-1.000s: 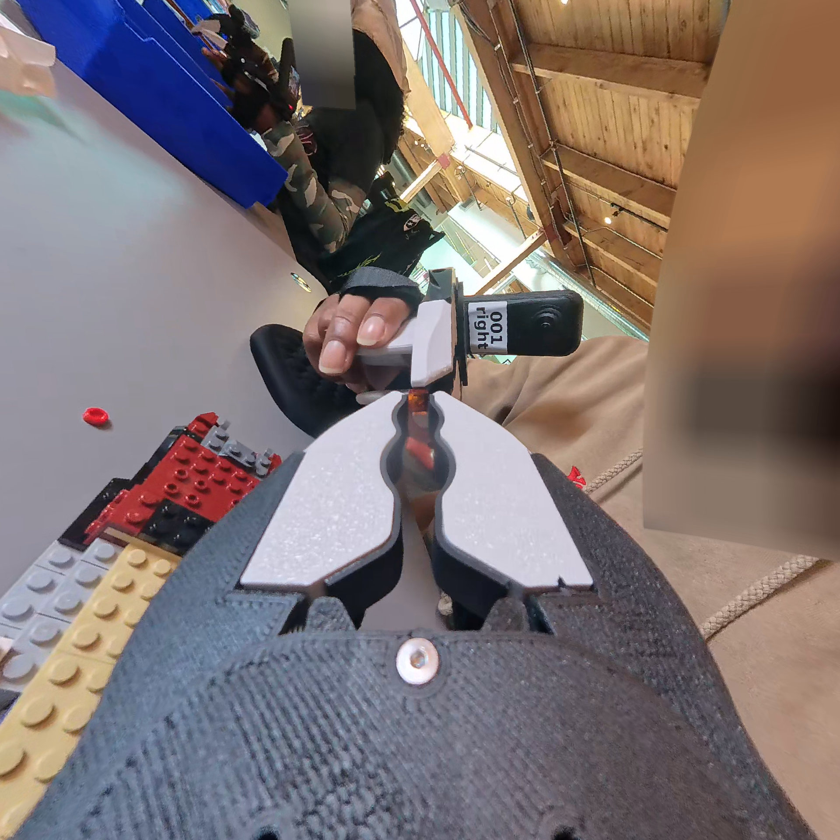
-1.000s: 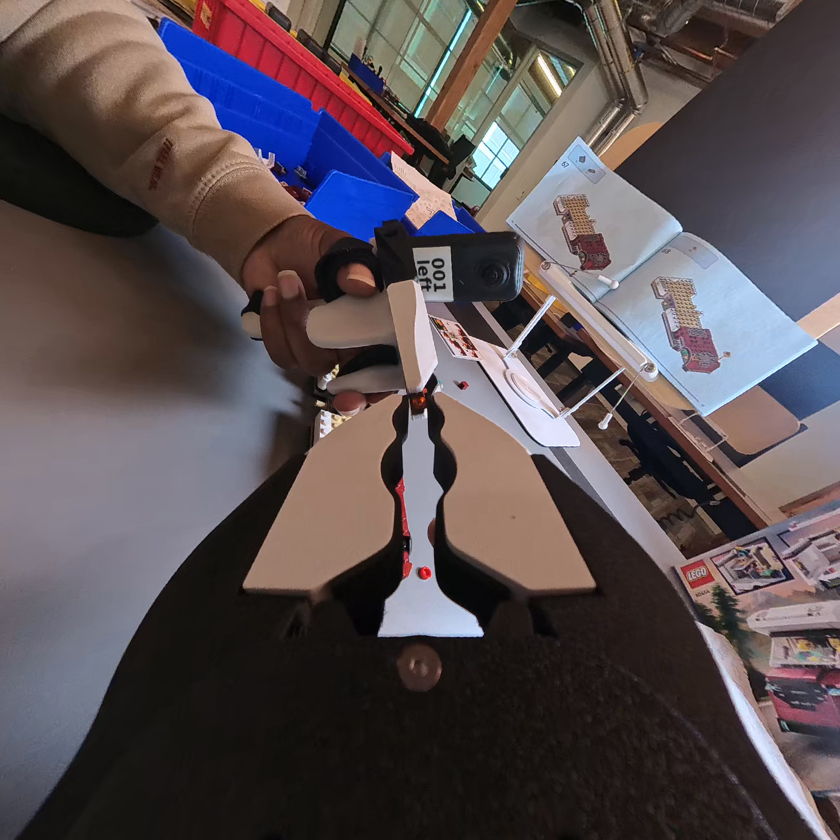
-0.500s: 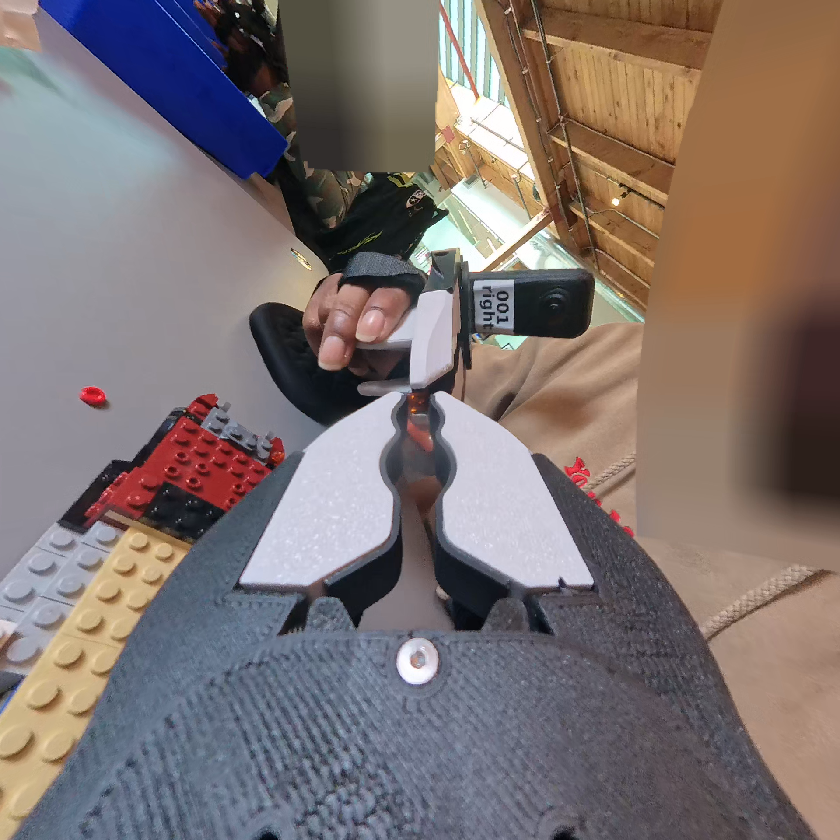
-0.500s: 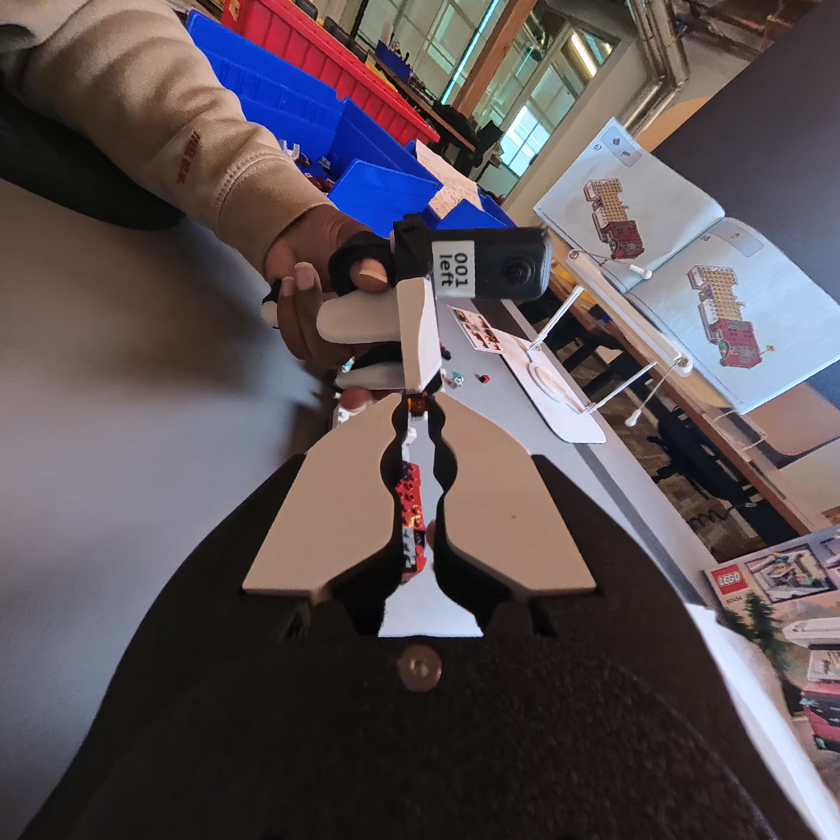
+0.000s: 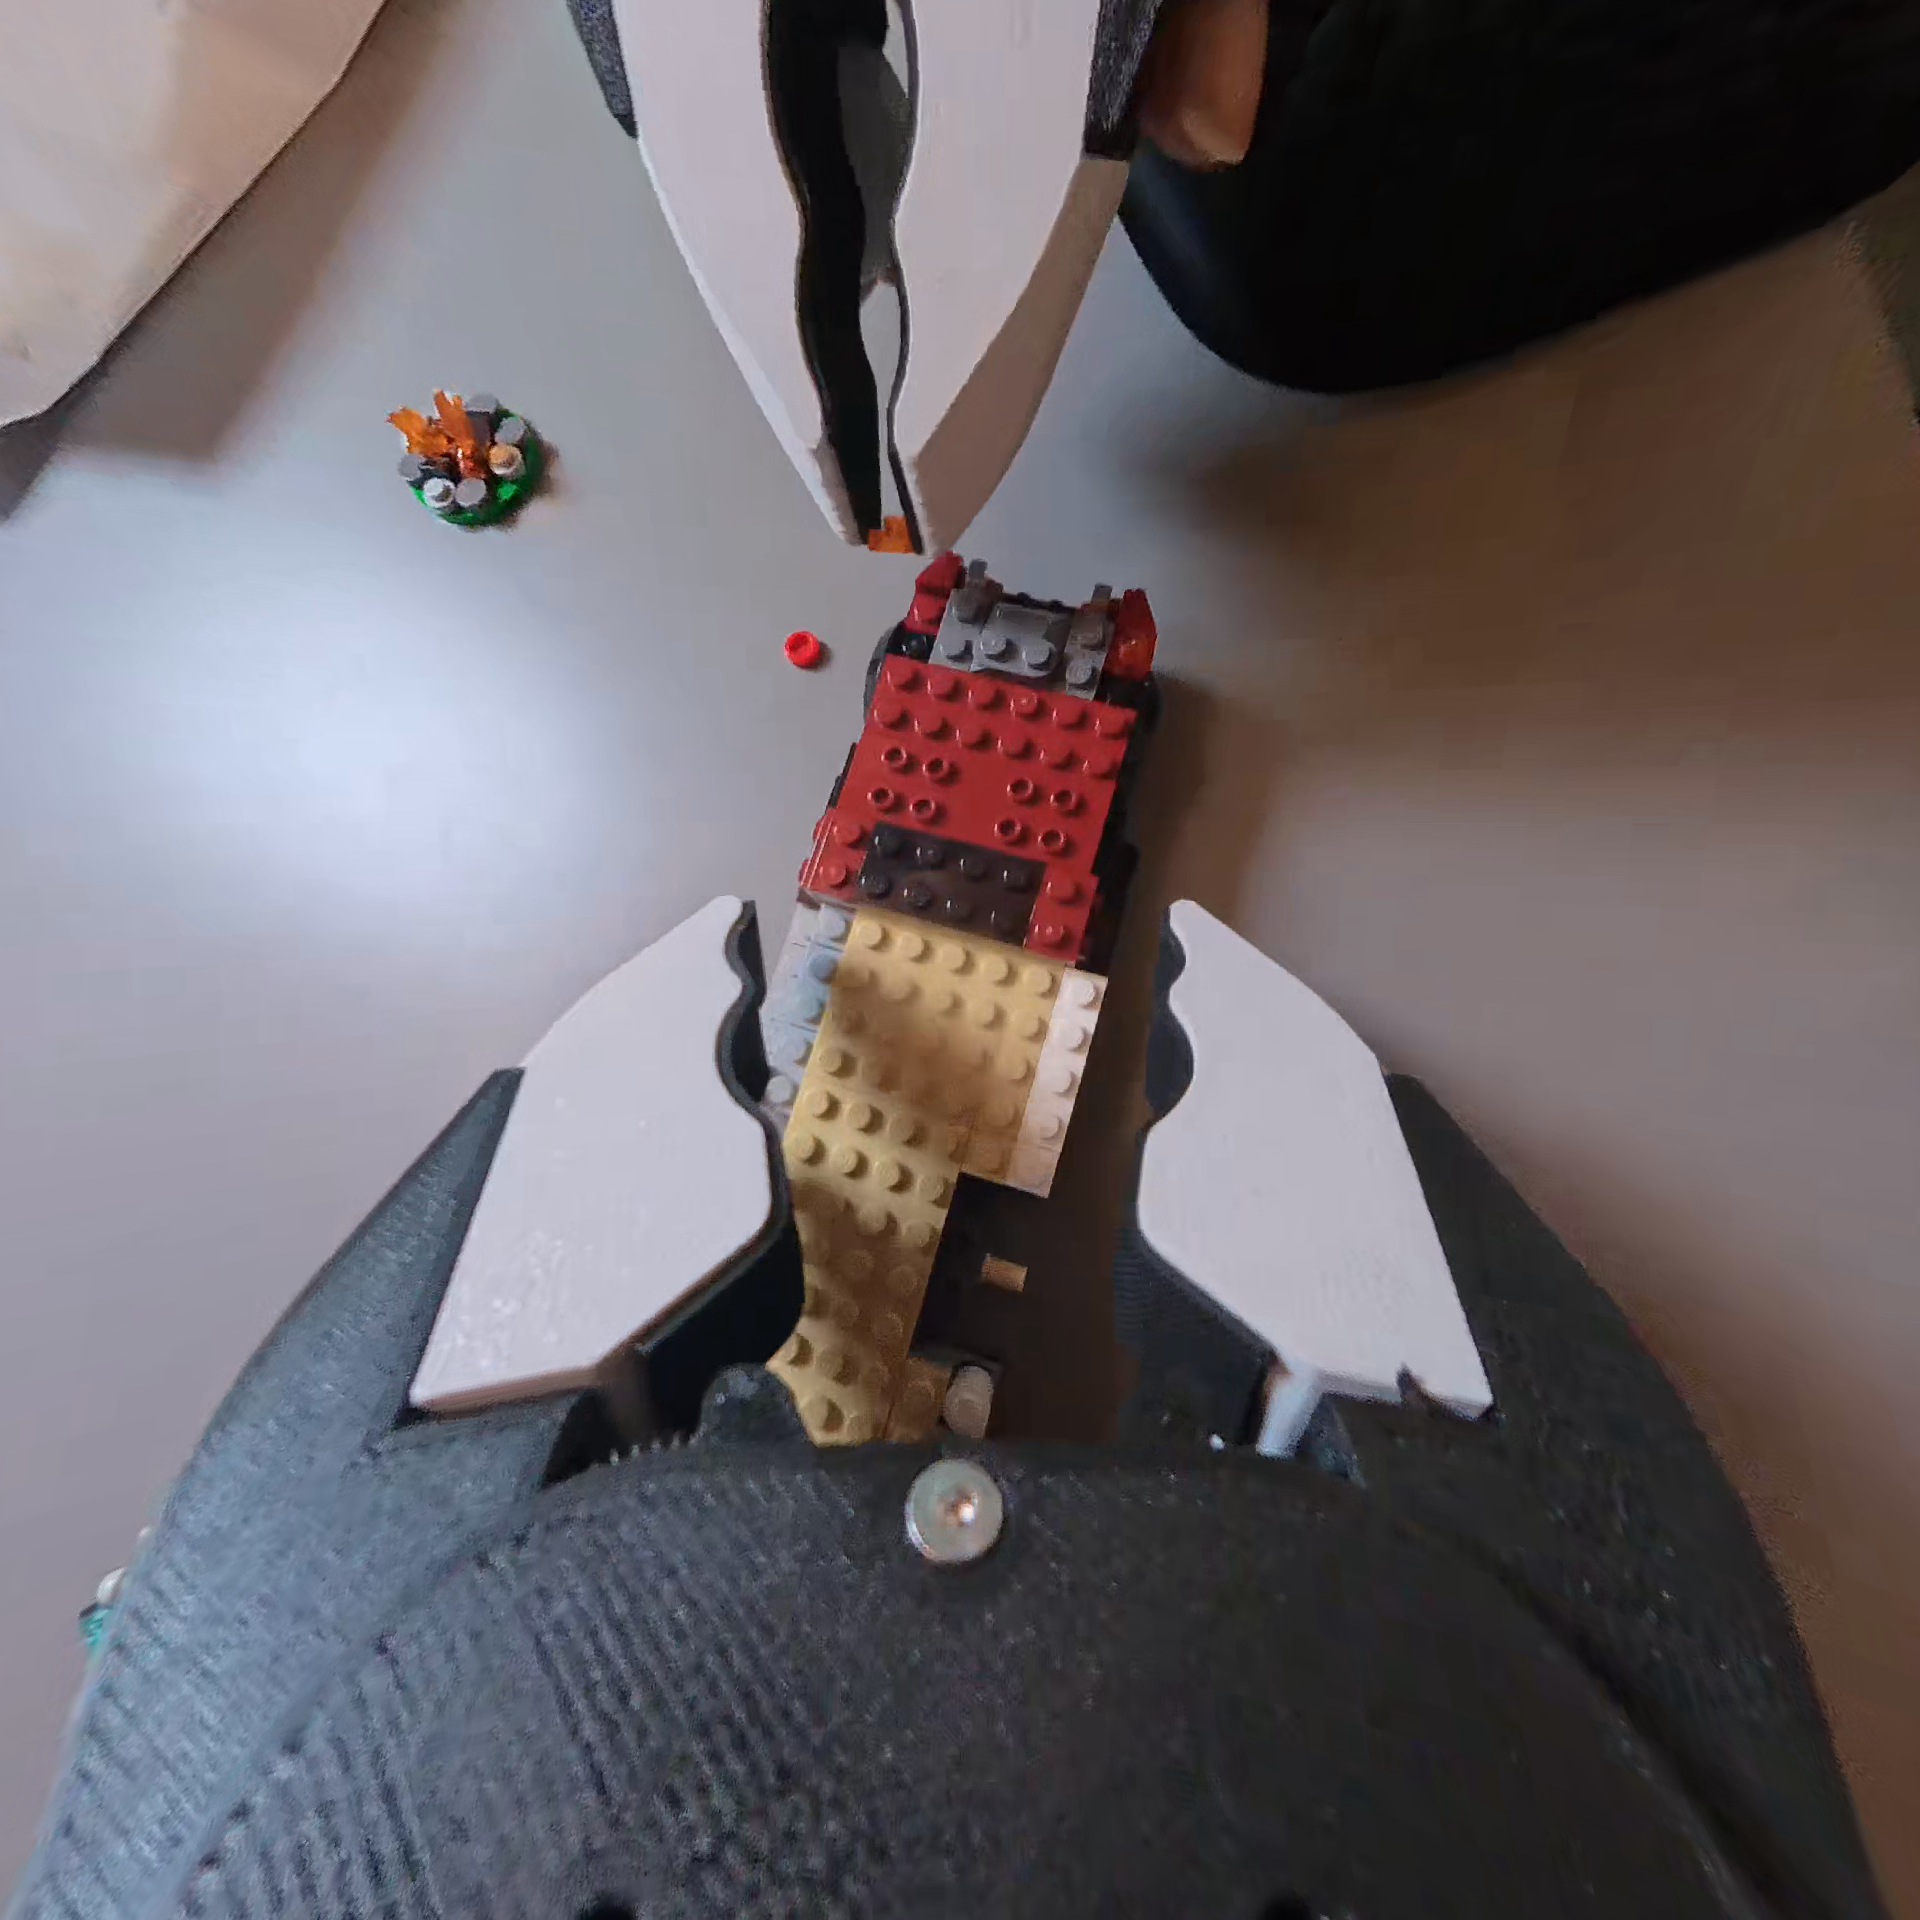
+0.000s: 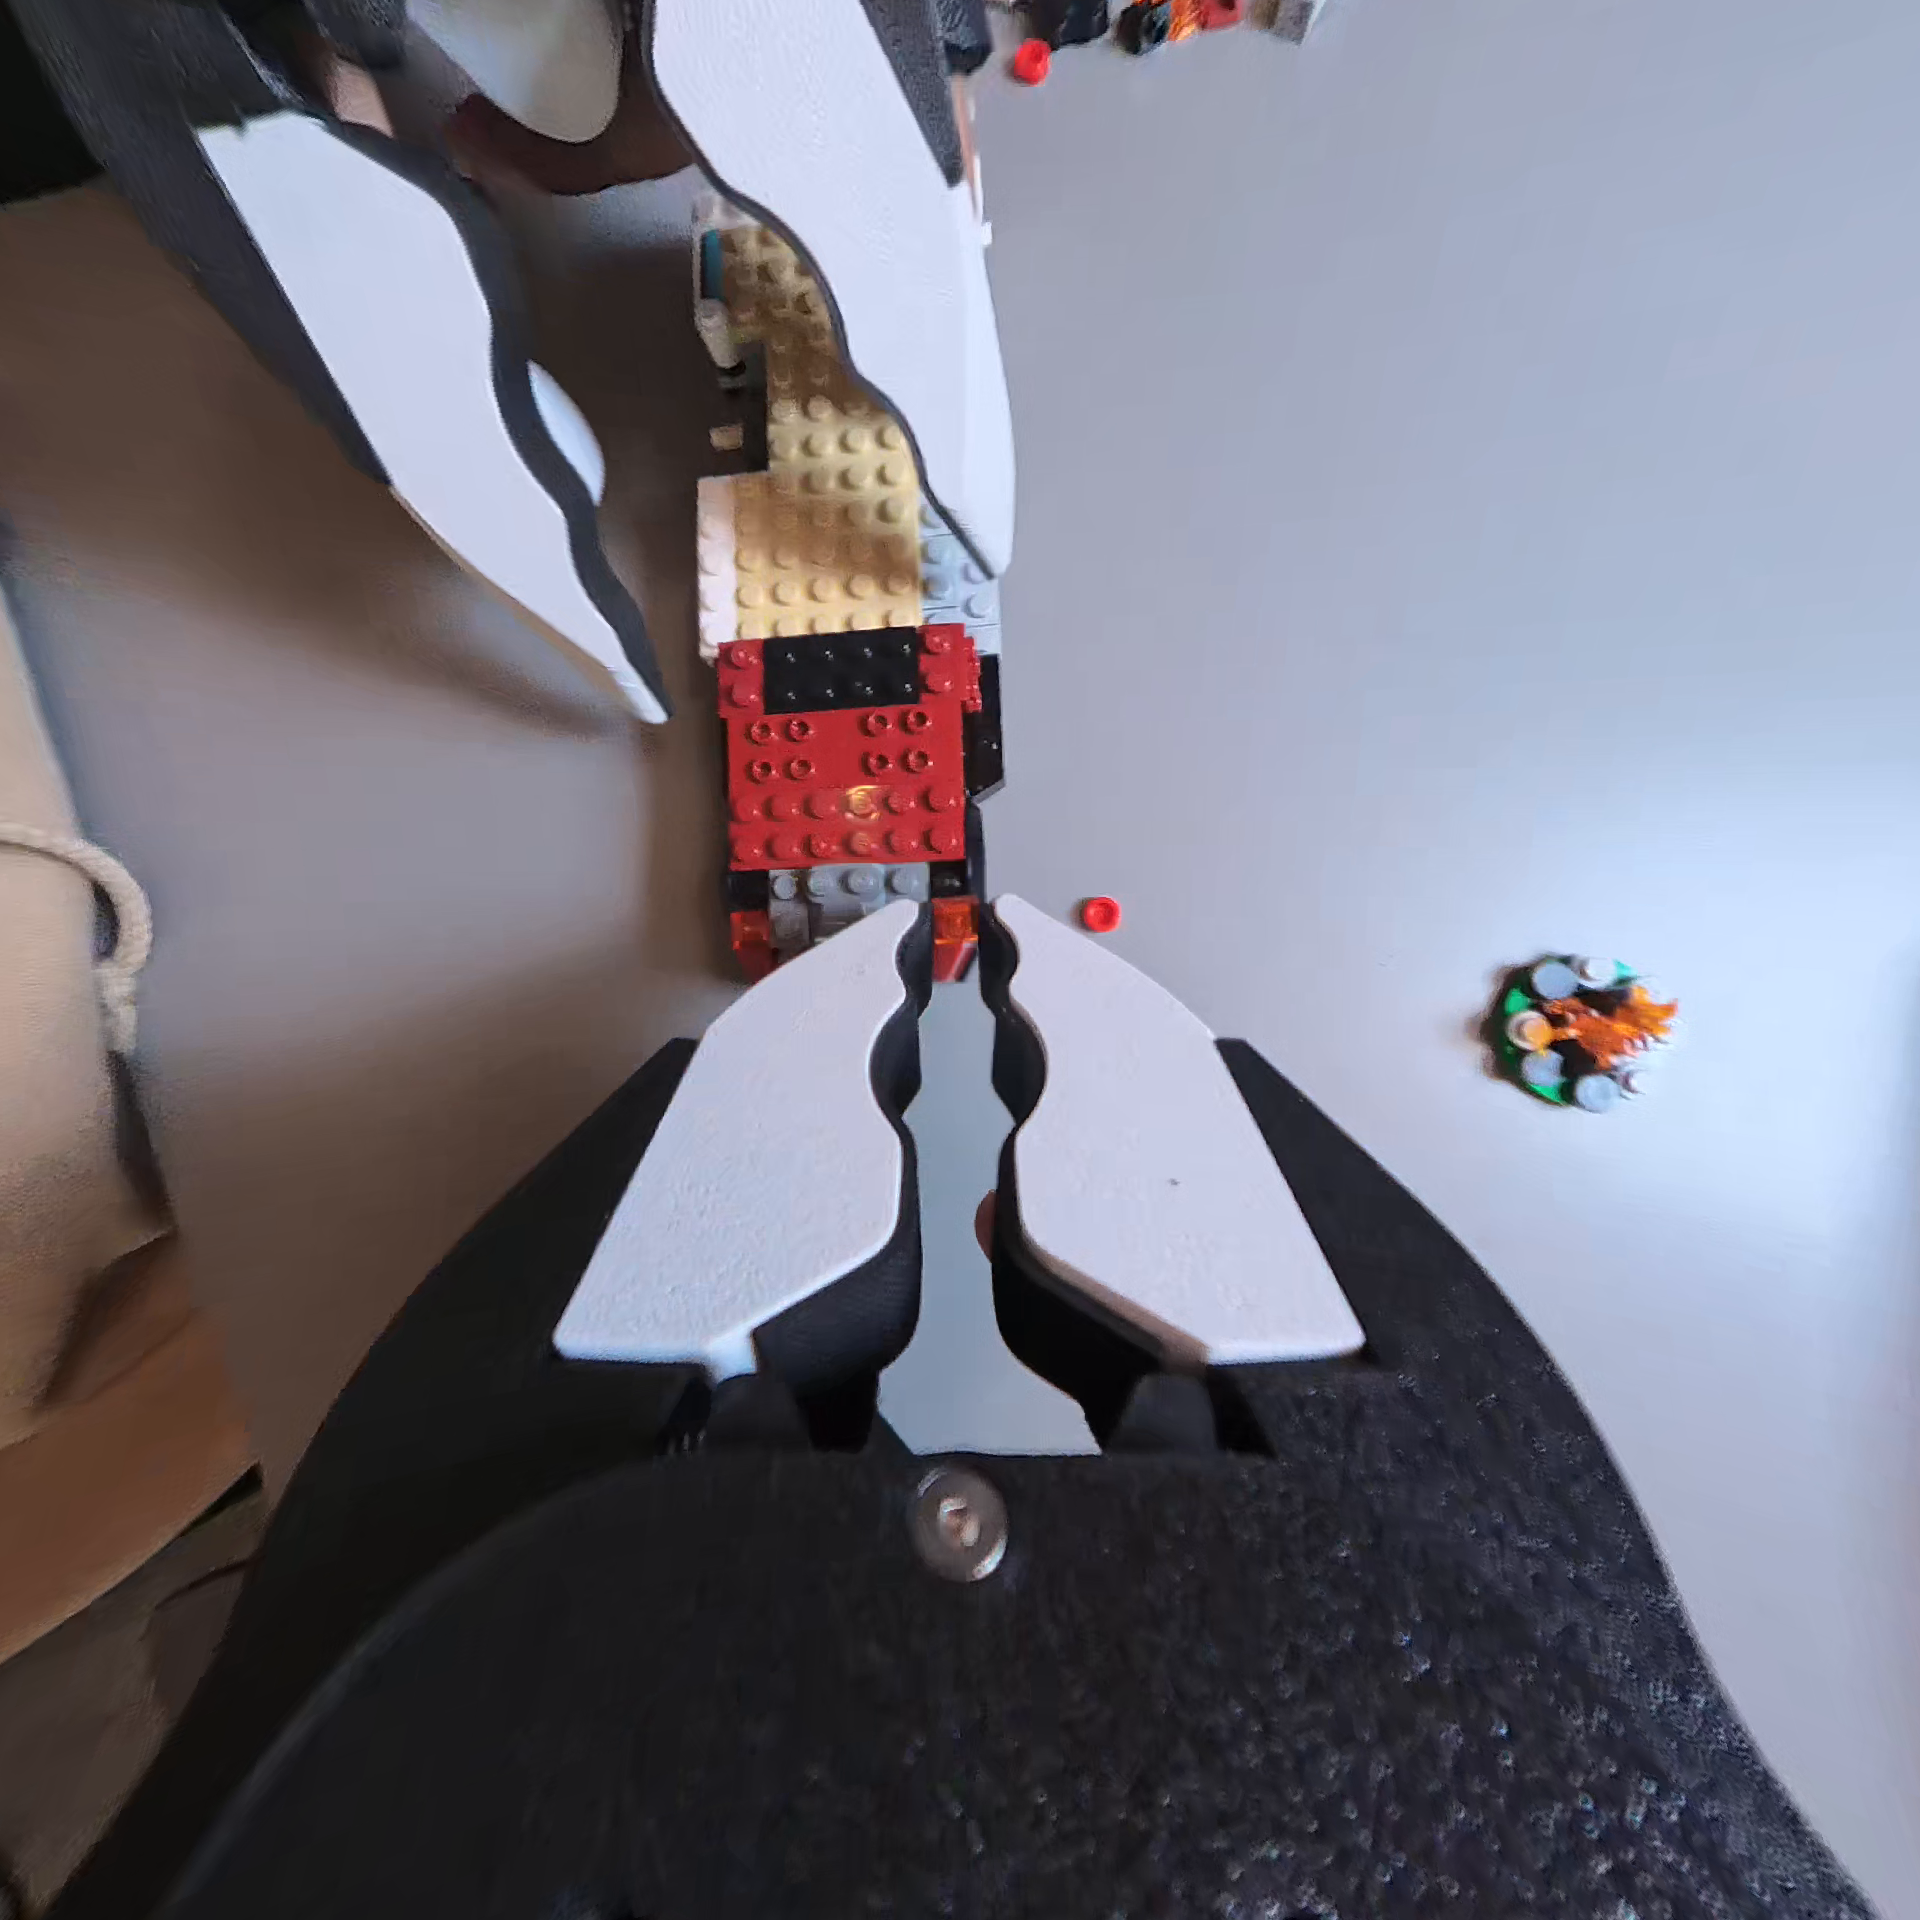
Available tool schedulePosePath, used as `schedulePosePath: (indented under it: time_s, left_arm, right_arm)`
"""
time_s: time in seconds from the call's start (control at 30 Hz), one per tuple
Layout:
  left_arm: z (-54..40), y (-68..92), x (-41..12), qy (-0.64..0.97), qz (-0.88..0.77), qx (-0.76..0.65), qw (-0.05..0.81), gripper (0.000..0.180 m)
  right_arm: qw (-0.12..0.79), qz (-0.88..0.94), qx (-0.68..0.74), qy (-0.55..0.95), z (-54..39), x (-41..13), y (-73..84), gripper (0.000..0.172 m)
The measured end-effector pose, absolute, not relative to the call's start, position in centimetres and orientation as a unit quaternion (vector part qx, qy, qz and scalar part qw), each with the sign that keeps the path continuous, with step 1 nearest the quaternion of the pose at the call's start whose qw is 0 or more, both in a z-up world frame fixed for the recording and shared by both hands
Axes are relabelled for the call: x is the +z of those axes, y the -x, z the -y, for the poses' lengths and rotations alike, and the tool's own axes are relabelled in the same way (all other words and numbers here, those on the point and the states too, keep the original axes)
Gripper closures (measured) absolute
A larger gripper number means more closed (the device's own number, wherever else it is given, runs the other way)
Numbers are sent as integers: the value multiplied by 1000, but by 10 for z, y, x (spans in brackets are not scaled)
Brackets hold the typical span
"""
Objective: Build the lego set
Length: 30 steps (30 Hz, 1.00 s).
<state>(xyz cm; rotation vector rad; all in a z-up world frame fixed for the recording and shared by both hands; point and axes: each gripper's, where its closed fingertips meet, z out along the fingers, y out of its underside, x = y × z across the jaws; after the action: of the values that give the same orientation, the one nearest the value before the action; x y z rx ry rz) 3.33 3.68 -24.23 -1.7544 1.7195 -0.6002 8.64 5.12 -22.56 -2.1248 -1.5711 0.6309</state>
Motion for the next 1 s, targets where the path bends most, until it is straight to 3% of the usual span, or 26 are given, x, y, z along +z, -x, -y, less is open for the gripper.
schedulePosePath:
  time_s: [0.33, 1.0]
  left_arm:
    - [-37, -36, -251, 657, -653, -224, 302, 125]
    - [-36, -38, -250, 650, -658, -216, 313, 125]
  right_arm:
    - [137, 563, 207, 788, -51, -240, -86, 164]
    - [74, 557, 245, 790, -43, -239, -86, 160]
